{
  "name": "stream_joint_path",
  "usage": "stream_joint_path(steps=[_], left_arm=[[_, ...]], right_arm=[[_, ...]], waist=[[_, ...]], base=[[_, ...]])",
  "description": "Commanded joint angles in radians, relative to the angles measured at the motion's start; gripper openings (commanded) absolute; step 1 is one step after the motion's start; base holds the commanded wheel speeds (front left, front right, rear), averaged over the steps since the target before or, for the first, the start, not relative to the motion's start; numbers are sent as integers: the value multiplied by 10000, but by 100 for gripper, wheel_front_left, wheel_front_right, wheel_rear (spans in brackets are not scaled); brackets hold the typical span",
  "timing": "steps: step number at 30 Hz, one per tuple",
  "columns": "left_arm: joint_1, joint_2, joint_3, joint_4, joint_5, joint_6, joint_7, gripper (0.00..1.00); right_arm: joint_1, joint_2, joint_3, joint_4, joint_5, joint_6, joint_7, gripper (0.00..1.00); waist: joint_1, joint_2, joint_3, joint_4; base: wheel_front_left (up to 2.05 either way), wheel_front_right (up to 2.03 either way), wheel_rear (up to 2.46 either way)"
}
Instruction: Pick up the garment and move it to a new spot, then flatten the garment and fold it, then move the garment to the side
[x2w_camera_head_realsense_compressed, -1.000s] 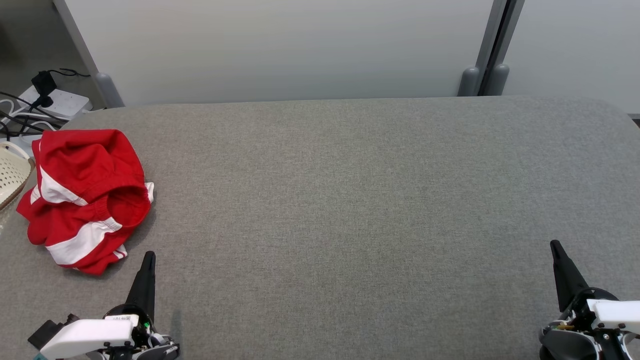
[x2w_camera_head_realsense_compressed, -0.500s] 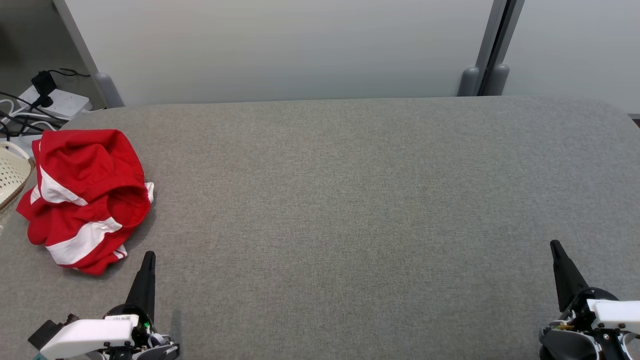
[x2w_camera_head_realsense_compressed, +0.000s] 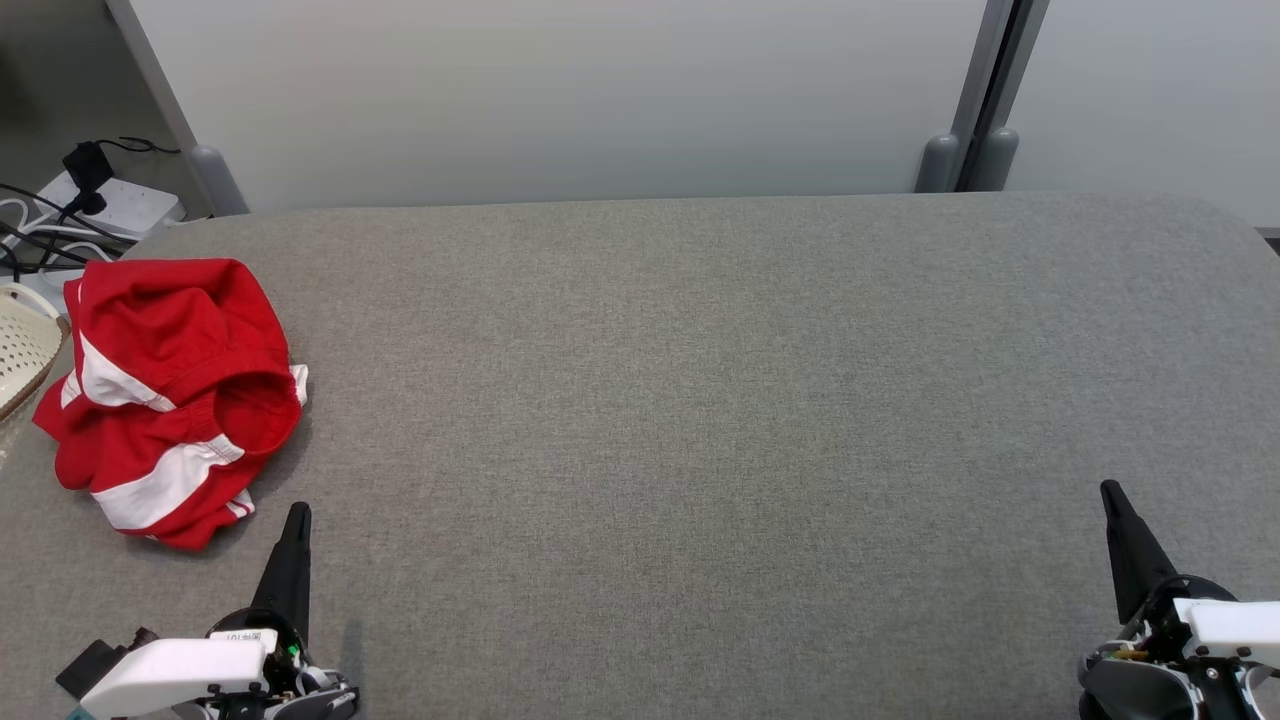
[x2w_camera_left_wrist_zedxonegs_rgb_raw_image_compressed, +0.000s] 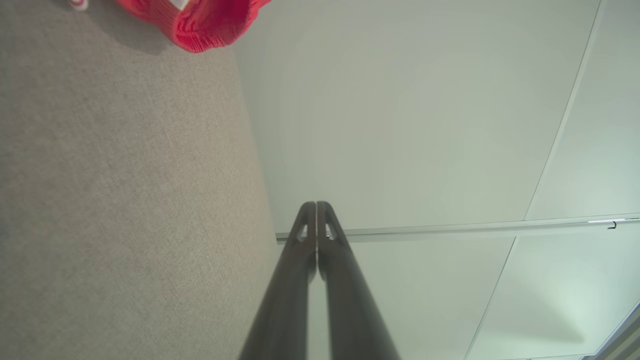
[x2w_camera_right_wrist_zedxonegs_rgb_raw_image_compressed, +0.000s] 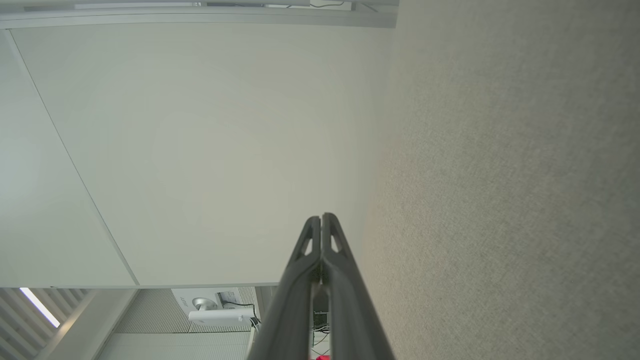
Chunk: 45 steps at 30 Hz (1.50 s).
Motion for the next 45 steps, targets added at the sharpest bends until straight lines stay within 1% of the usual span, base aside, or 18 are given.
stream_joint_path(steps=[1,26,27,31,33,37,38,41,45], left_arm=[[-580,93,288,-283,-52,-81,20,0],[-580,93,288,-283,-52,-81,20,0],[0,0,0,0,0,0,2,100],[260,-90,-13,374,-1,9,0,100],[227,-60,13,344,-6,8,-2,100],[195,12,30,281,87,5,-65,100],[196,38,13,265,136,4,-101,100],[192,139,-89,234,321,2,-261,100],[139,321,-271,242,633,-1,-427,100]], right_arm=[[-186,-114,177,-321,118,16,75,0],[-186,-114,177,-321,118,16,75,0],[0,0,0,-2,0,0,0,100],[210,120,68,353,-23,0,-15,100],[175,116,147,317,-76,0,-75,100],[110,109,269,286,-252,1,-192,100],[98,107,296,284,-319,1,-222,100],[56,101,358,276,-575,1,-309,100],[-13,94,445,256,-1048,2,-426,100]], waist=[[0,0,0,0],[0,0,0,0],[0,0,0,0],[0,0,5,0],[1,0,21,2],[22,0,-10,-10],[22,0,-18,-15],[4,0,-5,-27],[1,0,7,-42]], base=[[0,0,0],[0,0,0],[2,2,2],[0,0,0],[0,0,0],[0,0,0],[0,0,0],[0,0,0],[0,0,0]])
